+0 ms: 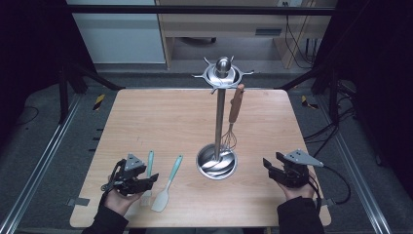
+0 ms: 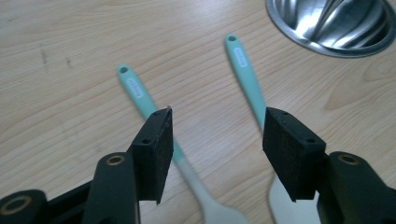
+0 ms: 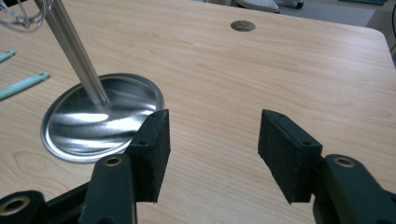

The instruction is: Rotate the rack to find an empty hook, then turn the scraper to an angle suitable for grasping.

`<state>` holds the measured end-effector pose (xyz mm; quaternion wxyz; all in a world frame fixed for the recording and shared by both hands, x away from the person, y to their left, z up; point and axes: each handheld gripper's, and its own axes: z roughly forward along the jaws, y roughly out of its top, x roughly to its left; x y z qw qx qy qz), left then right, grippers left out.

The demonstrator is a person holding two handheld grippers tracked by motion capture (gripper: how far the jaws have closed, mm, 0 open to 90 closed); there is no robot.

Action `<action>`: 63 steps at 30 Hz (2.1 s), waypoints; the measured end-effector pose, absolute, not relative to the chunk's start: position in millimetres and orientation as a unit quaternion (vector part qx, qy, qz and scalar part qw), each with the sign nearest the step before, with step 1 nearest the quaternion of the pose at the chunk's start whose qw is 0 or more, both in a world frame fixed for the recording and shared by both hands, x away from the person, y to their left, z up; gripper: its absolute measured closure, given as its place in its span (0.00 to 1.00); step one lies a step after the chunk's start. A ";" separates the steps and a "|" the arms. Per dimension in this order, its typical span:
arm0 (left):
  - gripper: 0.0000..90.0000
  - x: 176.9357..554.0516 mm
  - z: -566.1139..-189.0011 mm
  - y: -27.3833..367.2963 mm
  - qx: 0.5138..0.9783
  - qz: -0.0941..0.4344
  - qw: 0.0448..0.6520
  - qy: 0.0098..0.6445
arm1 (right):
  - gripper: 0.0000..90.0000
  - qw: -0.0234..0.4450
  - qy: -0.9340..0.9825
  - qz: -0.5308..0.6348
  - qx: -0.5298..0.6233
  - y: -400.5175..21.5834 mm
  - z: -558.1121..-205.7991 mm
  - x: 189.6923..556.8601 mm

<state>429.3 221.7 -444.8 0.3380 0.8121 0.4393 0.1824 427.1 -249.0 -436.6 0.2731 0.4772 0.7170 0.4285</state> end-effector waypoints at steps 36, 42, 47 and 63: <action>0.74 446.1 -473.8 170.7 0.856 0.128 0.240 0.439 | 0.50 0.232 0.738 0.406 0.486 -254.9 -452.1 419.0; 0.77 447.5 -476.7 166.9 0.856 0.126 0.237 0.442 | 0.51 0.230 0.738 0.405 0.488 -254.3 -452.0 419.6; 0.79 447.9 -478.1 163.8 0.855 0.128 0.234 0.444 | 0.51 0.230 0.739 0.404 0.487 -253.7 -452.3 420.0; 0.89 448.7 -476.1 164.1 0.861 0.128 0.233 0.434 | 0.51 0.229 0.742 0.402 0.485 -253.5 -452.6 420.3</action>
